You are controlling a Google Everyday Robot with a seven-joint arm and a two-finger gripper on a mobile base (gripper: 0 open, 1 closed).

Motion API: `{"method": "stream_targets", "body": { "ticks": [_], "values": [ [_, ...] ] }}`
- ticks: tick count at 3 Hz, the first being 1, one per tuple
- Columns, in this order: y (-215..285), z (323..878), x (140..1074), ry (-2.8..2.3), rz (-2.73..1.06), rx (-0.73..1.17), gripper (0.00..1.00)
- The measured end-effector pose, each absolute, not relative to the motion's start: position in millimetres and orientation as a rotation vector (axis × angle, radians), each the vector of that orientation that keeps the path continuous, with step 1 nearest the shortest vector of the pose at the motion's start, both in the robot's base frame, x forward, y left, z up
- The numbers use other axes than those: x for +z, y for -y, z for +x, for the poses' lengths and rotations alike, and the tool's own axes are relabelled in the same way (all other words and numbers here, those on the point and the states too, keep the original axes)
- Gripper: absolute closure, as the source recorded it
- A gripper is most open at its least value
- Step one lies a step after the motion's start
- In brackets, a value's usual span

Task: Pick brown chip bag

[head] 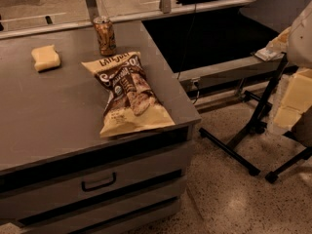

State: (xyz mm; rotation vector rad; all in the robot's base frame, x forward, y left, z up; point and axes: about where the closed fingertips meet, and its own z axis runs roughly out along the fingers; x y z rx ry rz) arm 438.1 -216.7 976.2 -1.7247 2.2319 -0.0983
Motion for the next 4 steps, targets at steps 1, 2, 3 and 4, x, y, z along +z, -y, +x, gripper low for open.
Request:
{"method": "stream_targets", "body": {
  "ticks": [1, 2, 3, 4],
  "values": [
    [217, 438, 976, -2.232, -1.725, -0.099, 0.0],
    [200, 449, 980, -2.203, -1.749, -0.101, 0.0],
    [168, 476, 984, -2.172, -1.776, -0.106, 0.0],
    [103, 534, 985, -2.144, -1.746, -0.079, 0.0]
  ]
}}
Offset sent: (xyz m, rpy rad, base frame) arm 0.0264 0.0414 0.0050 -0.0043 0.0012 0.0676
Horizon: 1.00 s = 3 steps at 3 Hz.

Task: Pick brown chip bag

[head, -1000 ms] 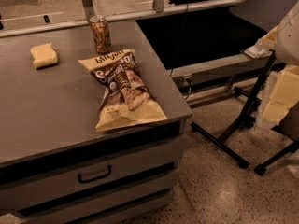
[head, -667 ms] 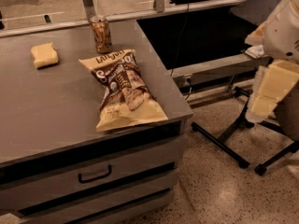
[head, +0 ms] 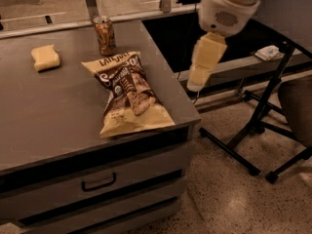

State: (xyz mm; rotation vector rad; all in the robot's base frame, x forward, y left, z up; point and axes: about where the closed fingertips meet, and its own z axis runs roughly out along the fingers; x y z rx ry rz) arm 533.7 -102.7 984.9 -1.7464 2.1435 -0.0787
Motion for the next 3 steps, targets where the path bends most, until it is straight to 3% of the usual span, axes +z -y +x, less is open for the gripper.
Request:
{"method": "stream_targets", "body": {
  "ticks": [2, 3],
  "values": [
    [-4, 617, 938, -2.167, -1.548, 0.136, 0.0],
    [-27, 618, 909, -2.234, -1.379, 0.277, 0.0]
  ]
}}
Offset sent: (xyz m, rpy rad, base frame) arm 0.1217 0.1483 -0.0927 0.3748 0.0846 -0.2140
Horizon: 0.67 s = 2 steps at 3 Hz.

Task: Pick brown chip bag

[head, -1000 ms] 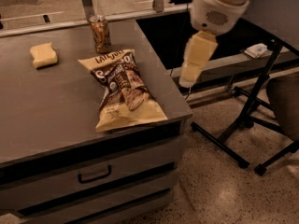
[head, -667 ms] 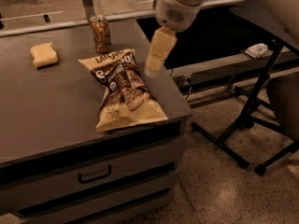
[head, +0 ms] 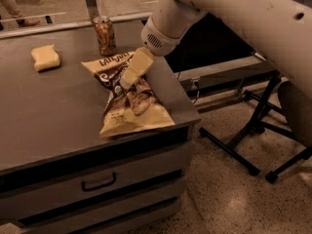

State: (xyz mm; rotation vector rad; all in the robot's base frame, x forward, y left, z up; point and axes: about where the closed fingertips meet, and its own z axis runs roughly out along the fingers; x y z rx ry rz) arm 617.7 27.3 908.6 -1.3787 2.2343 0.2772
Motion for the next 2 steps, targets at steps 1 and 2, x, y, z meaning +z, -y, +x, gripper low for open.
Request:
{"method": "stream_targets", "body": {
  "ticks": [1, 2],
  "values": [
    [-31.6, 618.9, 904.1, -2.248, -1.34, 0.292, 0.0],
    [-32.3, 614.9, 899.9, -2.249, -1.328, 0.355, 0.0]
  ]
}}
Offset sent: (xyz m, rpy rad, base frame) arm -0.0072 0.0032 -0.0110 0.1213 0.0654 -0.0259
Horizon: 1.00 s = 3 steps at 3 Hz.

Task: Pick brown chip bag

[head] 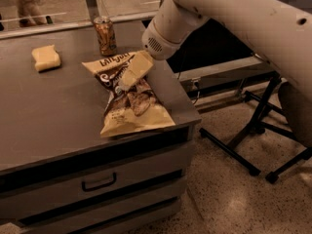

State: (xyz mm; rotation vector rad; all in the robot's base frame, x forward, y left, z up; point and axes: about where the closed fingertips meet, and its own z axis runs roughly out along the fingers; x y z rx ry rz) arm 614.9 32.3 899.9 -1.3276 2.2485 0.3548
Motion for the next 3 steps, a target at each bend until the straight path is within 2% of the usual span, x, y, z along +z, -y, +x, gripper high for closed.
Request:
{"method": "stream_targets", "body": {
  "ticks": [2, 3],
  "values": [
    [-62, 594, 869, -2.352, -1.348, 0.301, 0.03],
    [-58, 595, 851, -2.415, -1.296, 0.258, 0.26]
  ]
}}
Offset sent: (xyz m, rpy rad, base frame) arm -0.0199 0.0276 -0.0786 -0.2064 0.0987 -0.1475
